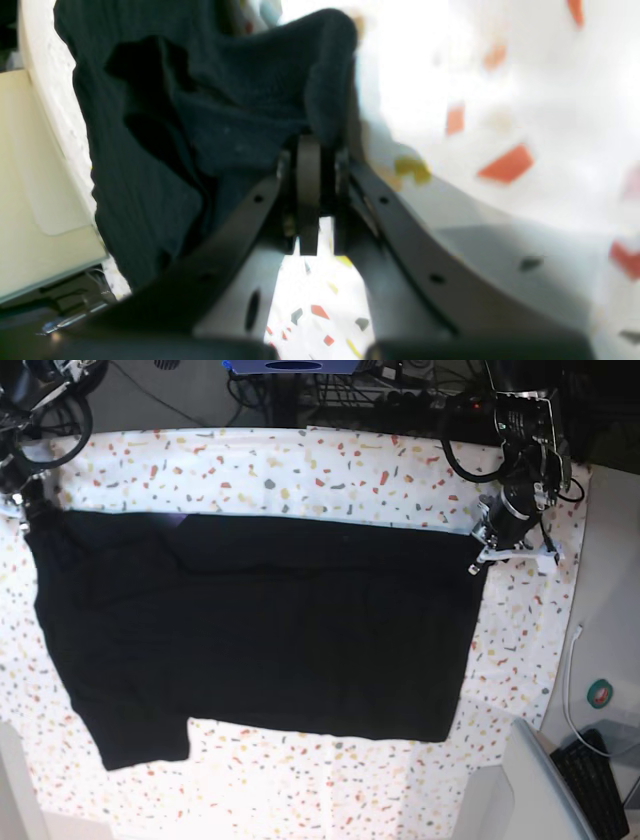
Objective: Layout the t-shirt on the table in an organized manner, then fold the t-shirt properly
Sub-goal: 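Lift both grippers off the shirt and pull the edge taut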
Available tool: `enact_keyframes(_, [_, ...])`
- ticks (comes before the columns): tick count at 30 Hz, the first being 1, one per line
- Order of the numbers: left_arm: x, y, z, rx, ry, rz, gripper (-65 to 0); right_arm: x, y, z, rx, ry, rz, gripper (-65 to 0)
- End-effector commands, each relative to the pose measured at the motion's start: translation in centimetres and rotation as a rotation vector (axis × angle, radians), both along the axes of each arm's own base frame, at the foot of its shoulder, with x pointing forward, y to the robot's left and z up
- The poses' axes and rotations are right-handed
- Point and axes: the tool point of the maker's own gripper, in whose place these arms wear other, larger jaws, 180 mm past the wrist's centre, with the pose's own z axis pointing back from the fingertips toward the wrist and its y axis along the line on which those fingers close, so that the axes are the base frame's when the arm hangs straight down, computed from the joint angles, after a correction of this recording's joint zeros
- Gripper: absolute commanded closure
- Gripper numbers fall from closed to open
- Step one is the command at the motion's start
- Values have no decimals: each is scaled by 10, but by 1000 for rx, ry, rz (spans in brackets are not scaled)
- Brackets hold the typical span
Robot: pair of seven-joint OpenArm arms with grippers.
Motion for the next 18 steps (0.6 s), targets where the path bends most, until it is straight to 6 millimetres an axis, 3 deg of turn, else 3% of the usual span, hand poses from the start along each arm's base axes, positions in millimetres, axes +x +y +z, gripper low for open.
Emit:
enact_keyframes(1, [8,15,18,51,-49,-4,0,5,-19,16,-42,-20,9,0])
enact_keyframes(6, [-3,20,30,85,-64,-17,0,3,-19,39,-89,2,106,0])
enact_keyframes(11, [-37,20,18,94,-2,-24,0,-19,-7,36,-90,54,136,0])
enact_keyframes(15, [-68,28,22,123,26,-14,0,-43,-15,37,-99,125,98,0])
enact_keyframes(18, [-77,34,20,129,43,-2,0,-55,-9,33,-88,148,90,0])
